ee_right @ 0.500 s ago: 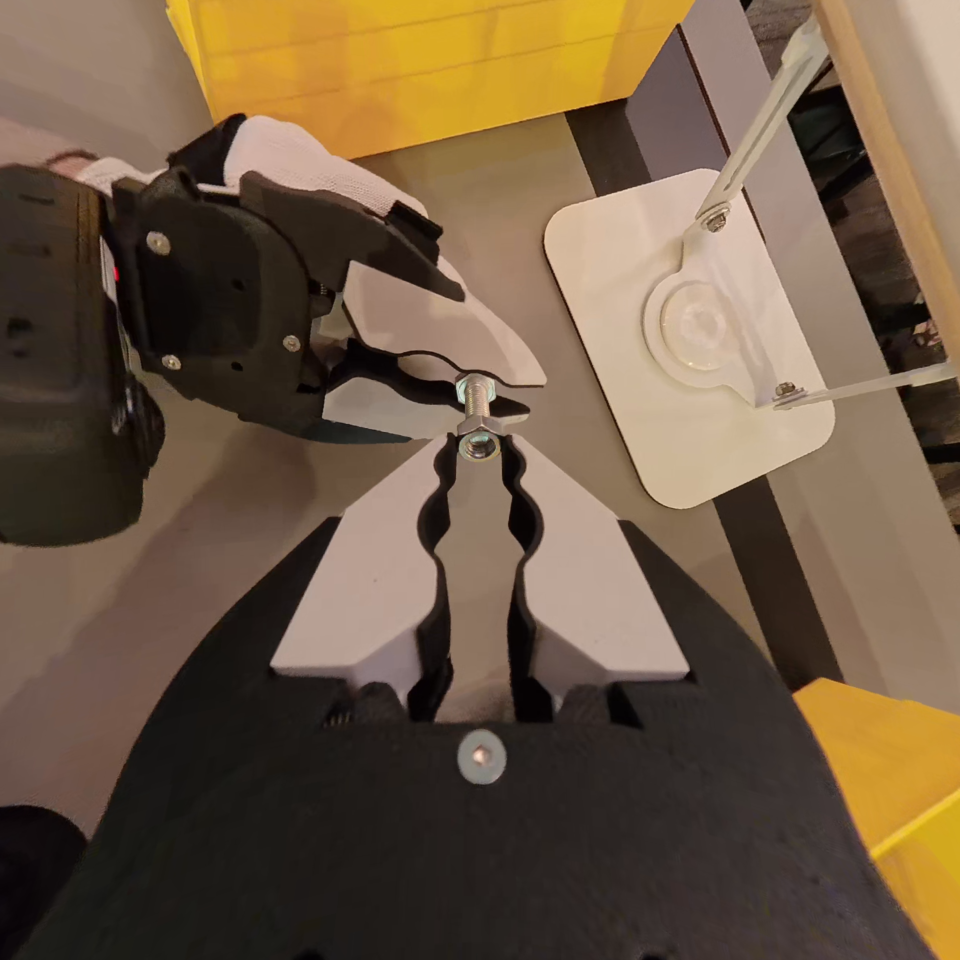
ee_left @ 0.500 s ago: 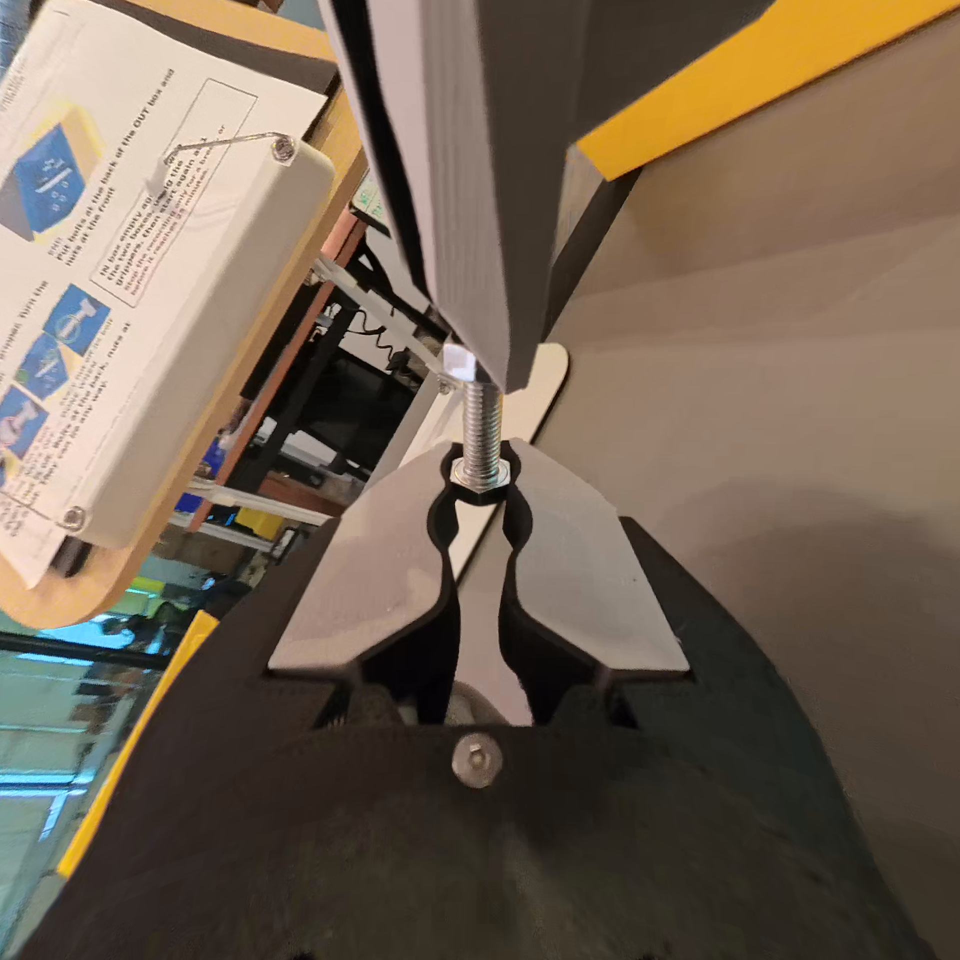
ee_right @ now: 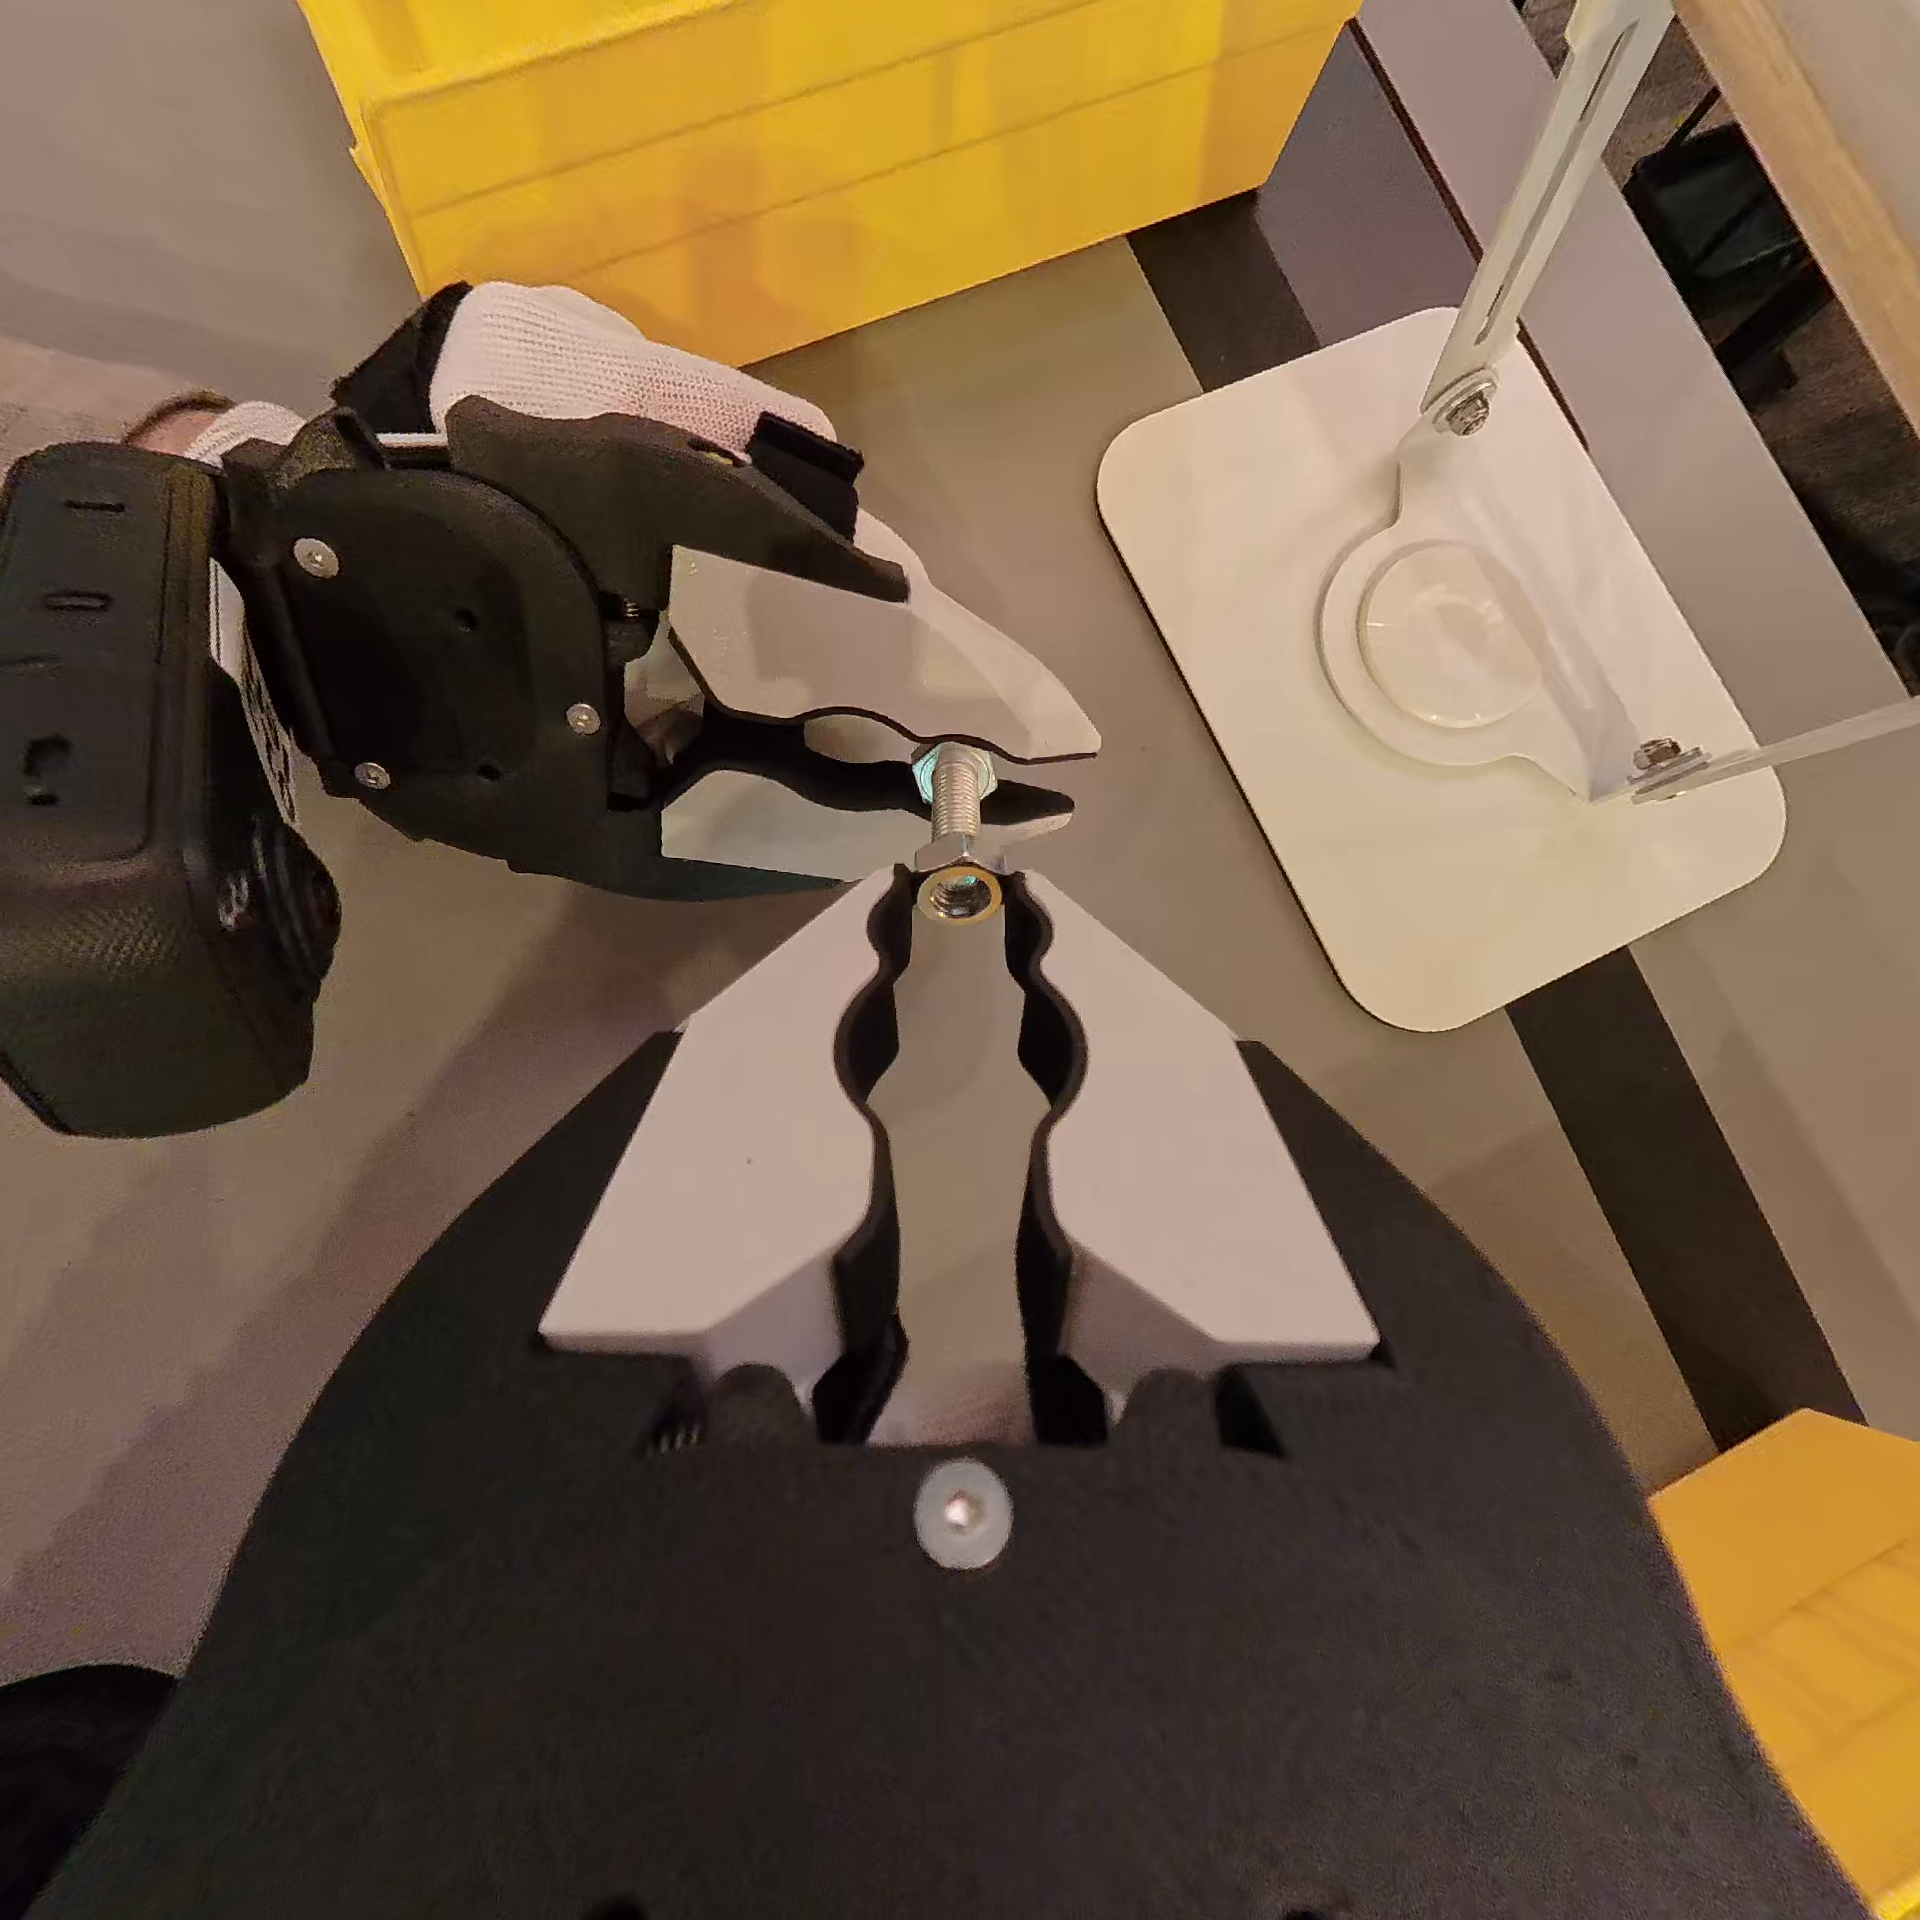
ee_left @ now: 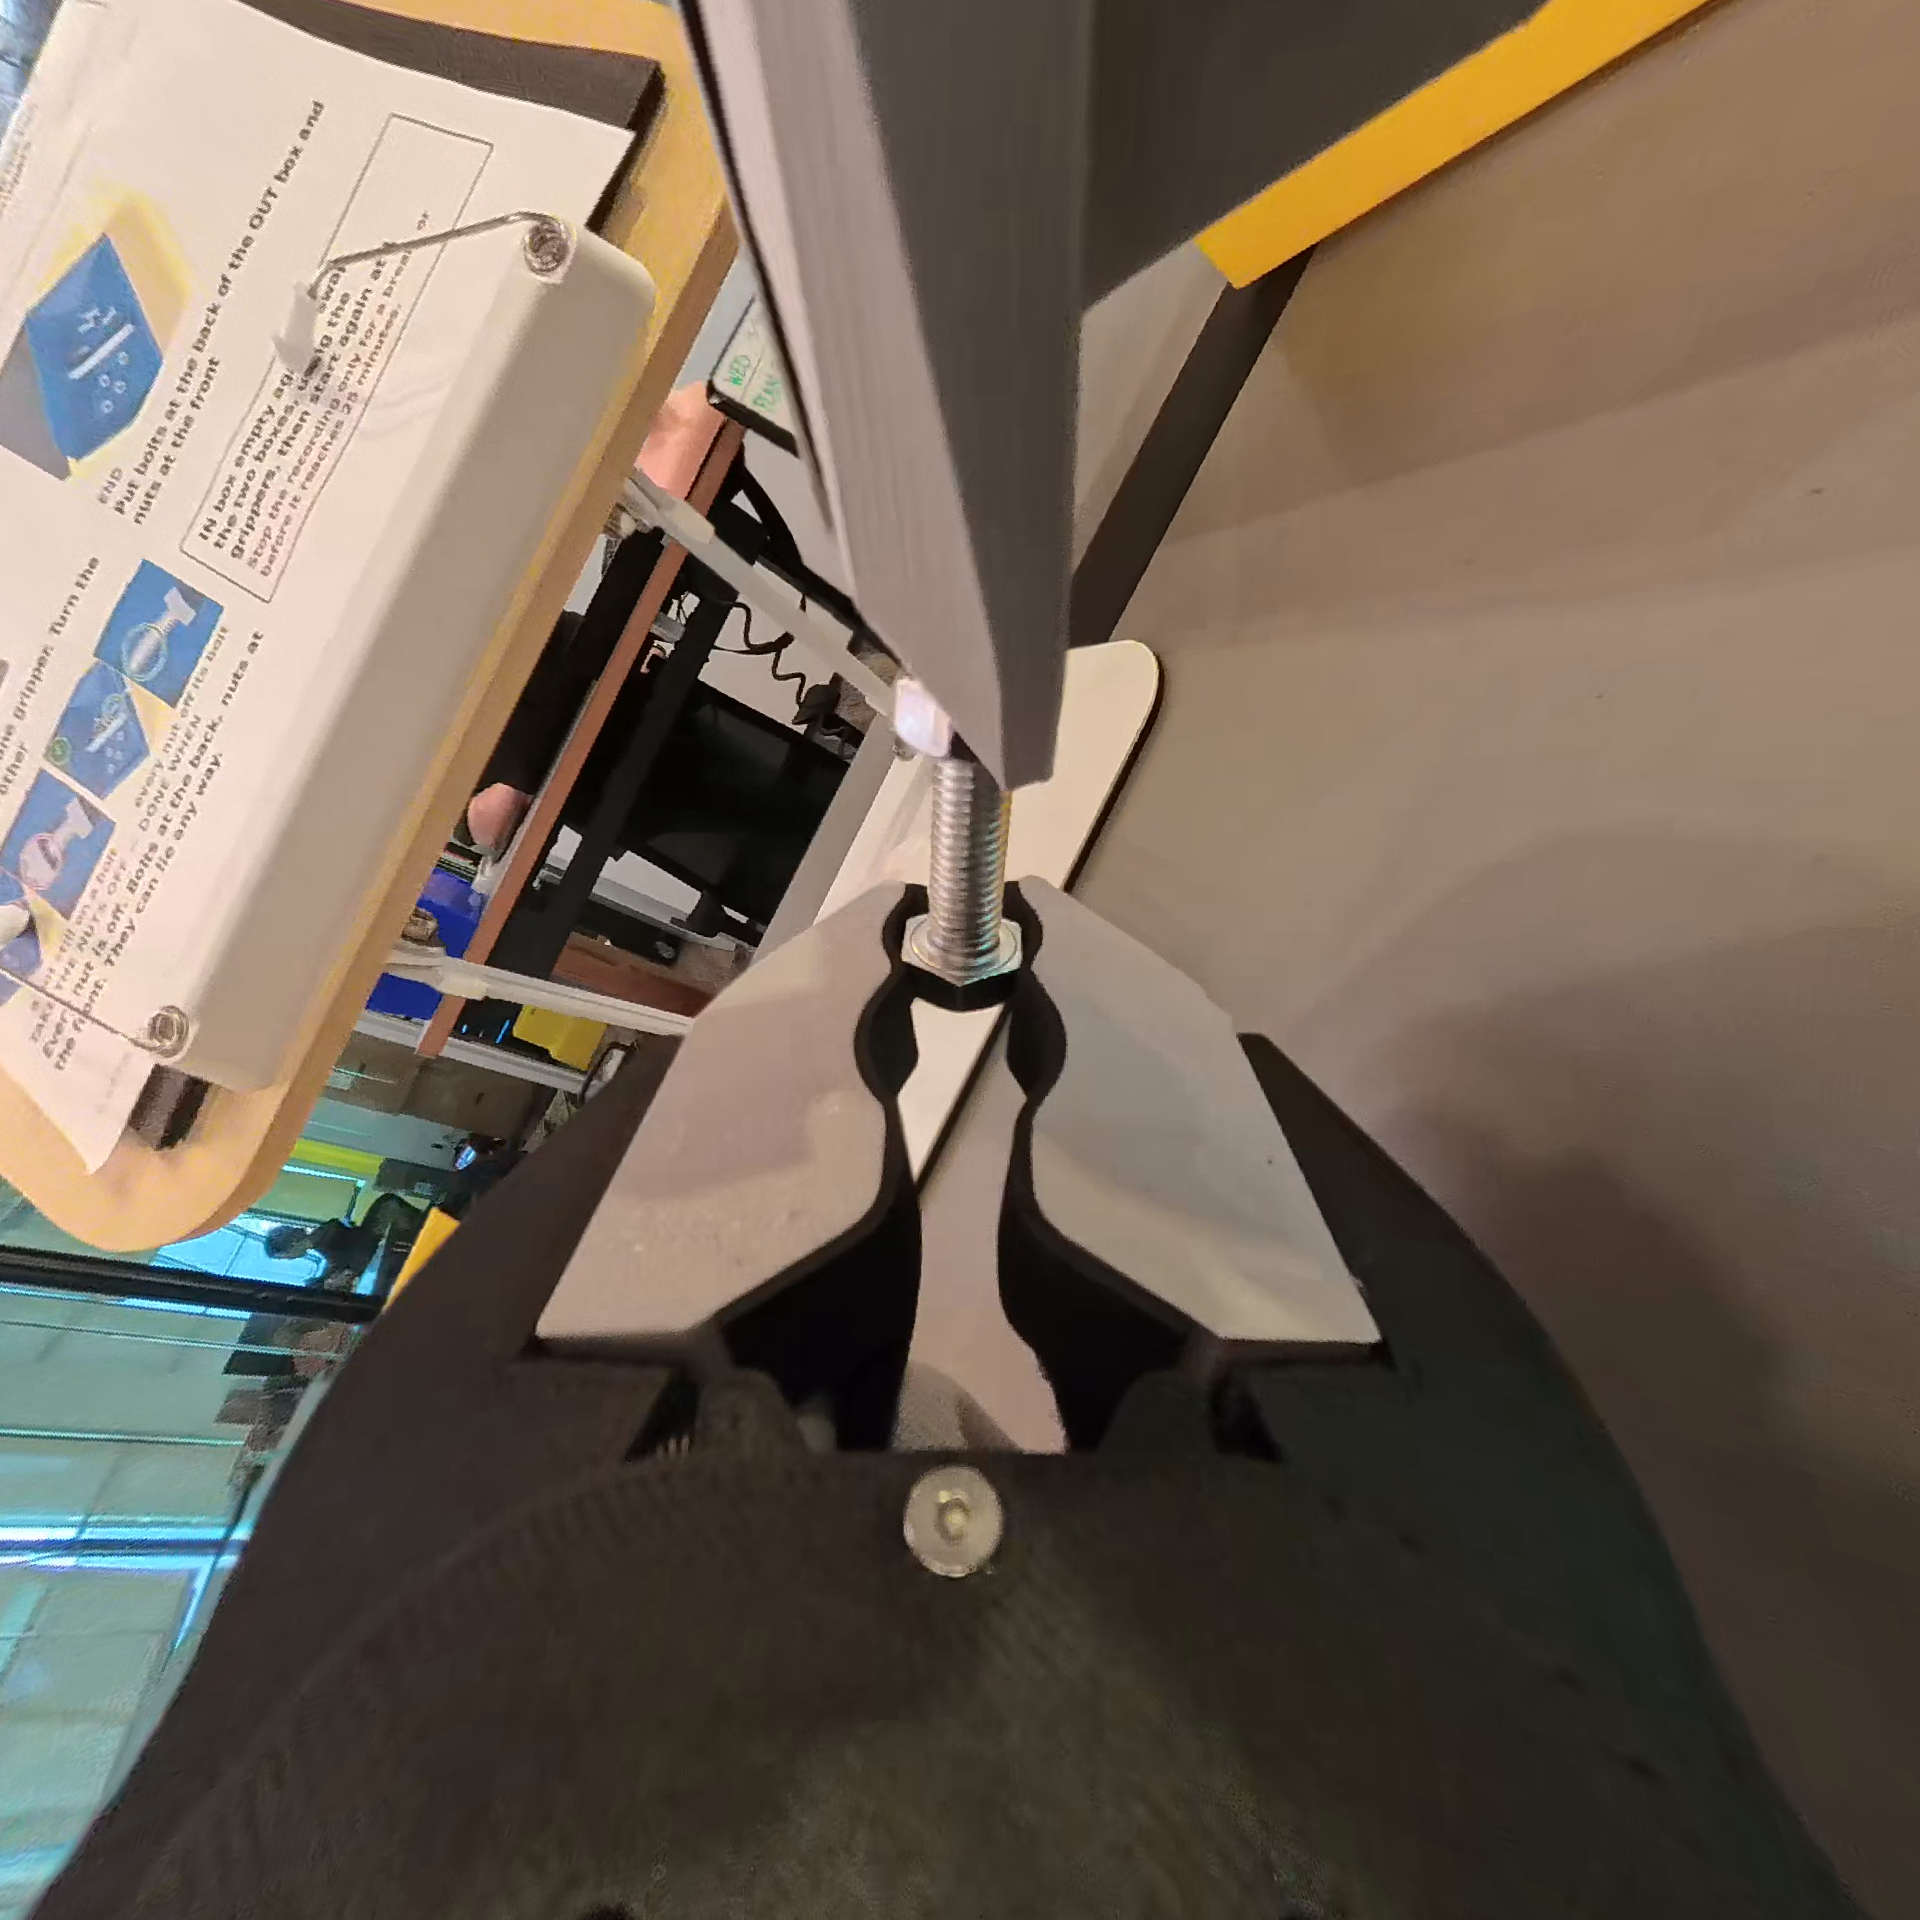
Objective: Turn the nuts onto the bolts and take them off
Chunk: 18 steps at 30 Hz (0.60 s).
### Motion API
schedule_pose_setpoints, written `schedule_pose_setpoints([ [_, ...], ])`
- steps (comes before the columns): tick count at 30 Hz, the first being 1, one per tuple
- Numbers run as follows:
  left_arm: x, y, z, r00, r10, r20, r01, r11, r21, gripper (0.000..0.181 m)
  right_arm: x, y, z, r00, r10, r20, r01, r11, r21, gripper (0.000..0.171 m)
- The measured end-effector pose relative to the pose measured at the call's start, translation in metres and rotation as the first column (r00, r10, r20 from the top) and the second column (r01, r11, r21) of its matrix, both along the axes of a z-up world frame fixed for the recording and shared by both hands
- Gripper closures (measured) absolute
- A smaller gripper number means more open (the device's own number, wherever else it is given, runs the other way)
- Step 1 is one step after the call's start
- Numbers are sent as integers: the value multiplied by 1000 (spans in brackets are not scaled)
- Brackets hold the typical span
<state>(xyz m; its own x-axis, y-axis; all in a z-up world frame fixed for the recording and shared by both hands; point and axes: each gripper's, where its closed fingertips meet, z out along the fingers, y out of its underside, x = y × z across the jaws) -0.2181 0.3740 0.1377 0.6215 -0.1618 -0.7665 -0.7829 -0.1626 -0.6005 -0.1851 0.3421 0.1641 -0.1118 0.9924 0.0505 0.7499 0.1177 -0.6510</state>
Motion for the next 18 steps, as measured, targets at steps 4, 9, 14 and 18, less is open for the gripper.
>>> schedule_pose_setpoints([
  [4,2,0,-1,1000,-7,13,7,1000,-3,167,2,0,0,1000,7,7,-7,1000,20,155],
  [9,3,0,0,999,-15,35,15,1000,-3,167,2,-1,2,1000,23,2,-23,999,35,155],
  [14,6,-2,0,998,-40,40,41,999,-26,167,3,-2,2,997,75,23,-78,988,136,155],
  [18,19,-9,-7,981,-137,141,156,978,-136,167,9,-6,3,988,131,81,-147,961,233,155],
])
